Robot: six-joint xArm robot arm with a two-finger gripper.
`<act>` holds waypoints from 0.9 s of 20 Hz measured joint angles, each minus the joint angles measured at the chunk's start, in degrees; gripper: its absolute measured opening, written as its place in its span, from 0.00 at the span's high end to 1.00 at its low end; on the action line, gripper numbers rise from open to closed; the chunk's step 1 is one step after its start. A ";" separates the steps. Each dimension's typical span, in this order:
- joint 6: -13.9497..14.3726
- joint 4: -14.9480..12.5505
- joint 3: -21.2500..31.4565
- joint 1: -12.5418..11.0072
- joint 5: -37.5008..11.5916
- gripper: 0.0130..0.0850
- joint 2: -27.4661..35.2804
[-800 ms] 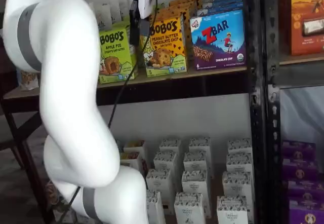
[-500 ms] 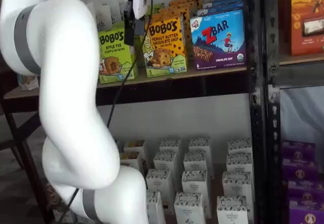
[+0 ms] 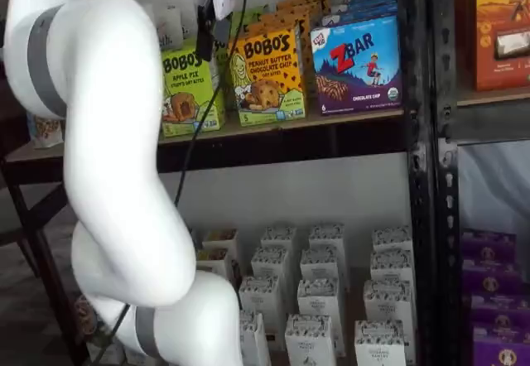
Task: Pick up the orange box on the top shelf, the fifth box from the left
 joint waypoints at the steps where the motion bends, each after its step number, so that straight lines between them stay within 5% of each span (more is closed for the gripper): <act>1: -0.07 0.53 -0.08 -0.23 -0.85 0.00 0.05; 18: -2.38 0.84 -0.33 -1.17 -14.27 0.00 3.02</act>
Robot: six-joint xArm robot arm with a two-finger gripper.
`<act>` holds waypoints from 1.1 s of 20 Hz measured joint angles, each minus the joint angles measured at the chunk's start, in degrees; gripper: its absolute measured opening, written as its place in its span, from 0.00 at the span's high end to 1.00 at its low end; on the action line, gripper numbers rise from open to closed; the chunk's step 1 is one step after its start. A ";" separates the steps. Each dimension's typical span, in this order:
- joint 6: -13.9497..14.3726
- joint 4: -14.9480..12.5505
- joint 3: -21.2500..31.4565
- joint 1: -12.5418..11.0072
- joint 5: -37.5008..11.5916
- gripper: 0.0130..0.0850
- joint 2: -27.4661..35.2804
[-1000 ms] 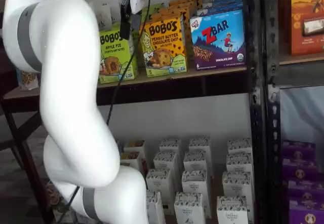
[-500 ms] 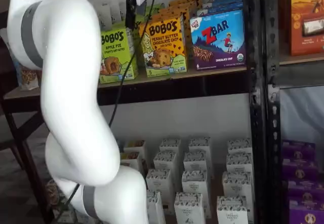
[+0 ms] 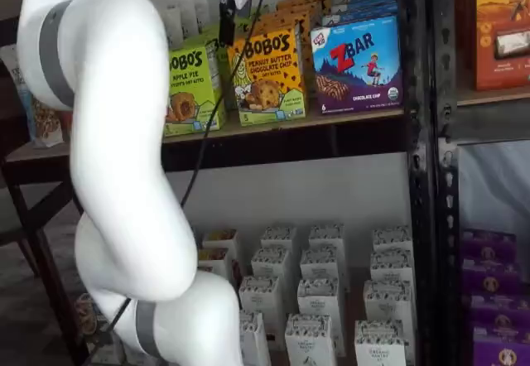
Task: Pick up the orange box on the top shelf, the fifth box from the left
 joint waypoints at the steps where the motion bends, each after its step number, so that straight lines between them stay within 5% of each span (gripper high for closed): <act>1: -0.08 -0.27 -0.16 0.12 -0.39 0.00 0.39; 11: -0.06 -7.22 -4.92 2.12 2.30 0.00 5.83; 22: 0.54 -10.20 -8.59 3.41 6.08 0.00 9.84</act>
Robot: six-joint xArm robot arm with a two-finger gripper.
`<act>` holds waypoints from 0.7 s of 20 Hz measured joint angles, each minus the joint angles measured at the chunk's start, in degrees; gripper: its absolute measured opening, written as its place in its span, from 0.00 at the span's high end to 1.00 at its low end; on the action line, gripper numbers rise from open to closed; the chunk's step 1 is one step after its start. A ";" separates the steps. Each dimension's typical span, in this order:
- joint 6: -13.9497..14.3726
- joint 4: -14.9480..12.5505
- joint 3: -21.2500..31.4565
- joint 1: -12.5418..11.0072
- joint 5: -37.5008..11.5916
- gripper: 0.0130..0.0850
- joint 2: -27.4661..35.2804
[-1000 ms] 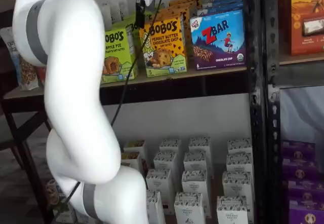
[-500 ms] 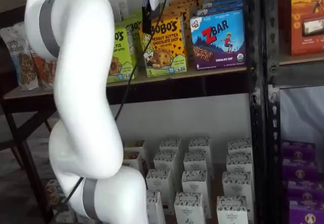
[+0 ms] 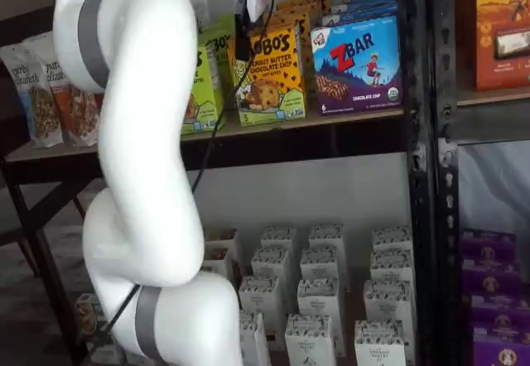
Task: Pick up the orange box on the top shelf, the fifth box from the left
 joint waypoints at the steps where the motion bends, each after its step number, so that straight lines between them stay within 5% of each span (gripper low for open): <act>1: 0.02 -0.26 -0.14 0.07 0.19 0.00 0.12; 14: 0.95 -4.04 -0.66 1.88 1.58 0.00 1.14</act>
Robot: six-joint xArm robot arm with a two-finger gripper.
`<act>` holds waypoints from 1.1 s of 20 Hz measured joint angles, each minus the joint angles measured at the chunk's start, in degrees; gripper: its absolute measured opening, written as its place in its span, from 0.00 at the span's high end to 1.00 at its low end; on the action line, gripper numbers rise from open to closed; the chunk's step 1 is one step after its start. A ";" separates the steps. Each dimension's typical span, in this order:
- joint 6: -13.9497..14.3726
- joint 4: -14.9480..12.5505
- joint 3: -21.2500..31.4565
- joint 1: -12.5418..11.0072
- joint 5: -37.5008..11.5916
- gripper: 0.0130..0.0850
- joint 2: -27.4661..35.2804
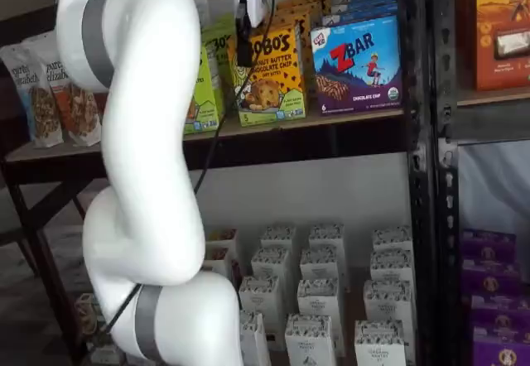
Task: Pick up the orange box on the top shelf, the fifth box from the left
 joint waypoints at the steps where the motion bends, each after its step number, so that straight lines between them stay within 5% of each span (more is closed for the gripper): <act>1: 0.08 -0.25 0.11 0.15 0.01 0.00 0.00; 8: 0.21 -1.15 0.98 0.57 -0.13 0.00 -0.22; 17: -0.05 0.20 0.71 0.06 0.82 0.33 0.04; 22: -0.19 0.20 0.41 -0.14 1.36 0.39 0.12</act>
